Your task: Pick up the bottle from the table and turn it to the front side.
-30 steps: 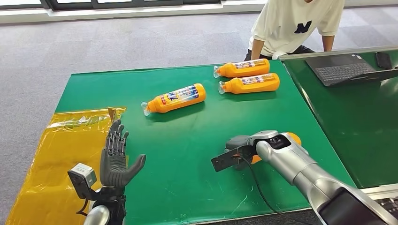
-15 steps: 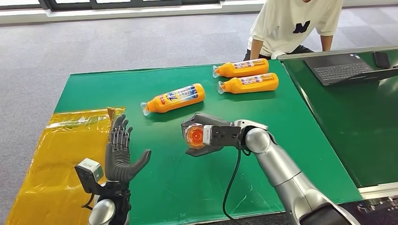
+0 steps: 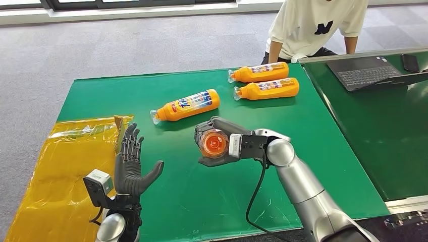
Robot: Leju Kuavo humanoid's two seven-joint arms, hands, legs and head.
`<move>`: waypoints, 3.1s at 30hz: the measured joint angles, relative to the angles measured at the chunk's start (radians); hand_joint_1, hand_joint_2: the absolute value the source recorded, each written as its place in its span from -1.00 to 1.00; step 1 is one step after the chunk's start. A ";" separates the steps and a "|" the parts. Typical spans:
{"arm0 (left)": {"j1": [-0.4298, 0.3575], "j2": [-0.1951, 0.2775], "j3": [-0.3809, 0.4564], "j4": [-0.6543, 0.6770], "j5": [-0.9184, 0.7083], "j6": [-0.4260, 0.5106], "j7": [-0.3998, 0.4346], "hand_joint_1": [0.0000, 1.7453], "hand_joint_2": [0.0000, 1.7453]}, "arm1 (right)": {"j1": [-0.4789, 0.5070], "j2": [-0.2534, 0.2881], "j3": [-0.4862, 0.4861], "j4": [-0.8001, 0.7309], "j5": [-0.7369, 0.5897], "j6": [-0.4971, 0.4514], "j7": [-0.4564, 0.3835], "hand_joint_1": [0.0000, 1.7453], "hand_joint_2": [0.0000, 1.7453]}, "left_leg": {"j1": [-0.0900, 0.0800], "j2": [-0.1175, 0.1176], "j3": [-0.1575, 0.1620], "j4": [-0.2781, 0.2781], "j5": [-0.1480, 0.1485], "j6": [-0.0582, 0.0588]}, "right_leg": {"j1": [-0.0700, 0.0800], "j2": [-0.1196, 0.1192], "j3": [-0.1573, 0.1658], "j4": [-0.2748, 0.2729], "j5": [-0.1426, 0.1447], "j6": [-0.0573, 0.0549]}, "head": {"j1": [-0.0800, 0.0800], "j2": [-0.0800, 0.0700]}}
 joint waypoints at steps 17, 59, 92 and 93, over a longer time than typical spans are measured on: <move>-0.078 -0.014 -0.049 0.098 -0.040 -0.065 0.003 -1.00 -1.00 | -0.290 0.103 0.019 -0.163 0.255 0.000 0.150 1.00 1.00 | -0.001 0.001 -0.004 0.000 0.002 0.000 | -0.002 0.000 -0.004 0.001 0.003 0.001 | 0.000 0.000; -0.295 -0.091 -0.192 0.390 -0.044 -0.012 -0.047 -1.00 -1.00 | -0.191 0.205 -0.078 -0.177 -0.215 0.000 0.035 1.00 1.00 | -0.001 0.001 -0.005 0.000 0.002 0.000 | -0.002 0.001 -0.006 0.001 0.003 0.000 | 0.000 0.000; -0.261 -0.098 -0.171 0.367 -0.181 0.186 -0.019 -1.00 -1.00 | -0.106 0.240 -0.096 -0.215 -0.008 0.000 0.249 1.00 1.00 | 0.000 0.003 -0.006 0.000 0.002 0.000 | -0.001 0.002 -0.008 0.001 0.003 0.000 | 0.000 0.000; -0.264 -0.099 -0.171 0.371 -0.185 0.195 -0.017 -1.00 -1.00 | -0.106 0.244 -0.096 -0.214 -0.009 0.000 0.256 1.00 1.00 | 0.000 0.003 -0.006 0.000 0.002 0.000 | -0.001 0.002 -0.008 0.001 0.003 0.000 | 0.000 0.000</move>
